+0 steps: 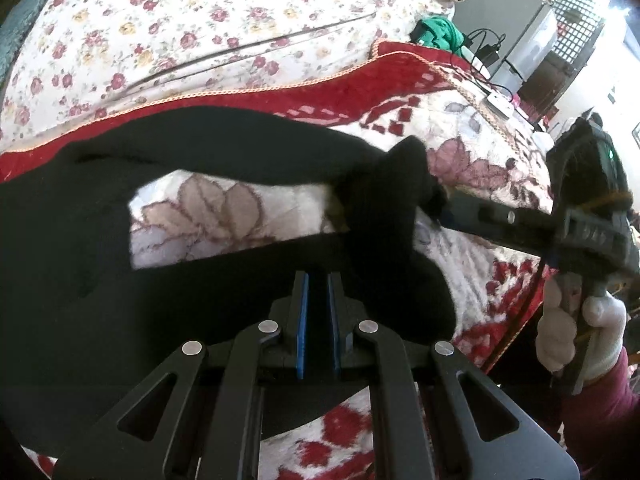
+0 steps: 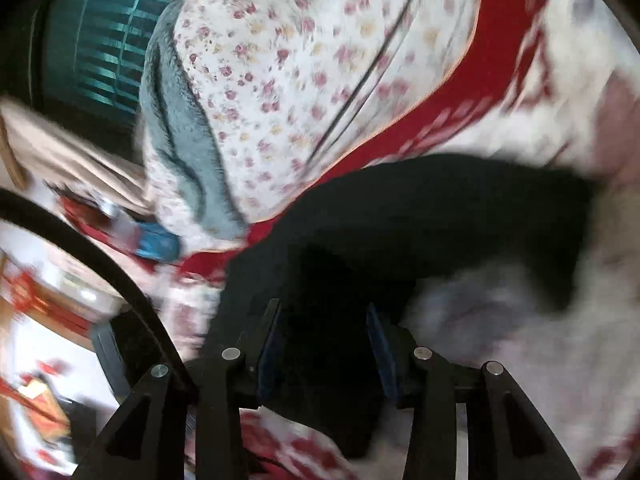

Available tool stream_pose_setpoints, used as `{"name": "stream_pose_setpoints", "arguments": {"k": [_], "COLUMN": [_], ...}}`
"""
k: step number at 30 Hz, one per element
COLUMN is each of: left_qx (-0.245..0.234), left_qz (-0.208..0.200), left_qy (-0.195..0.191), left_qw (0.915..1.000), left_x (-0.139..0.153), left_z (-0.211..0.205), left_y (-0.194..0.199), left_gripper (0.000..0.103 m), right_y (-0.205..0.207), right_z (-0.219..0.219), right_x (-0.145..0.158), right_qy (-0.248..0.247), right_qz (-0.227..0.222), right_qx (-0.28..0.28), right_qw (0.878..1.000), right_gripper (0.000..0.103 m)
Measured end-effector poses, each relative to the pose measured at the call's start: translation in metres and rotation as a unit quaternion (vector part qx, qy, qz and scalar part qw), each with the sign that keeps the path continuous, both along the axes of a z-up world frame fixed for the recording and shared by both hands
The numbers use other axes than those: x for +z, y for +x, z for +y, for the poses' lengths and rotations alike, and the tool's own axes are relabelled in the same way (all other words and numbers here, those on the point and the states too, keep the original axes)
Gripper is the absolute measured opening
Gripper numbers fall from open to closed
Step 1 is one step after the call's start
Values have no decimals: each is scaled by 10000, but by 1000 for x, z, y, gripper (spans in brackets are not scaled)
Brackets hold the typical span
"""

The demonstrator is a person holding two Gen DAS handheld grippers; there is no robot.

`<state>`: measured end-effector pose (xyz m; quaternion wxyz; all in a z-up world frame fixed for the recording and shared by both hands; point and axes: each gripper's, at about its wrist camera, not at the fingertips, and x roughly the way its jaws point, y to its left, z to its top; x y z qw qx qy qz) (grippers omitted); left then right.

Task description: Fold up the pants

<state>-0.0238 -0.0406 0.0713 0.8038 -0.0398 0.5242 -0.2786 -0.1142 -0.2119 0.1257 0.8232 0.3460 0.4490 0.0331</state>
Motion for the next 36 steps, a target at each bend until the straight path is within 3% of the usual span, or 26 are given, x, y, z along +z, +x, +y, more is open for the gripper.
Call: {"name": "stream_pose_setpoints", "arguments": {"k": [4,8,10,12,14,17,21,24,27,28,29,30,36], "left_qx": [-123,-257,-276,-354,-443,-461,-816,-894,-1111,-1264,-1300,-1336,-1795], "left_qz": [-13,-117,-225,-246,-276,-308,-351,-439,-410,-376,-422,-449,-263], "left_qy": [-11,-196,-291,-560,-785,-440,-282,-47,-180,-250,-228,-208,-874], "left_qw": [9999,9994,9989,9975,9955,9975,9956,9950,9928,9910,9903,9898,9795], "left_x": [2,11,17,22,25,21,12,-2,-15,-20,-23,-24,-11], "left_z": [-10,-18,-18,-19,-24,-35,-46,-56,-67,-75,-79,-85,-101], "left_y": [0,-2,0,3,8,17,24,34,43,45,45,45,36], "left_gripper": [7,9,23,47,53,53,53,53,52,47,26,14,11], "right_y": [-11,-1,3,10,23,30,29,23,11,5,-2,-11,-45], "right_z": [-19,-22,-25,-23,-22,-24,-25,-21,-19,-19,-20,-24,-30], "right_x": [-13,-29,-29,-27,-32,-42,-44,-28,-6,1,9,19,61], "right_qy": [-573,-575,-660,-872,-1120,-1066,-847,-1074,-1345,-1416,-1439,-1419,-1621], "right_qz": [406,406,158,-43,-30,-13,-223,-358,-532,-604,-659,-731,-806], "right_qx": [-385,-340,-310,-301,-257,-124,-108,-71,-148,-181,-238,-338,-426], "right_qw": [9968,9969,9972,9957,9934,9942,9961,9935,9894,9879,9871,9866,9826], "right_gripper": [43,44,45,49,50,46,15,8,4,3,3,2,2]}}
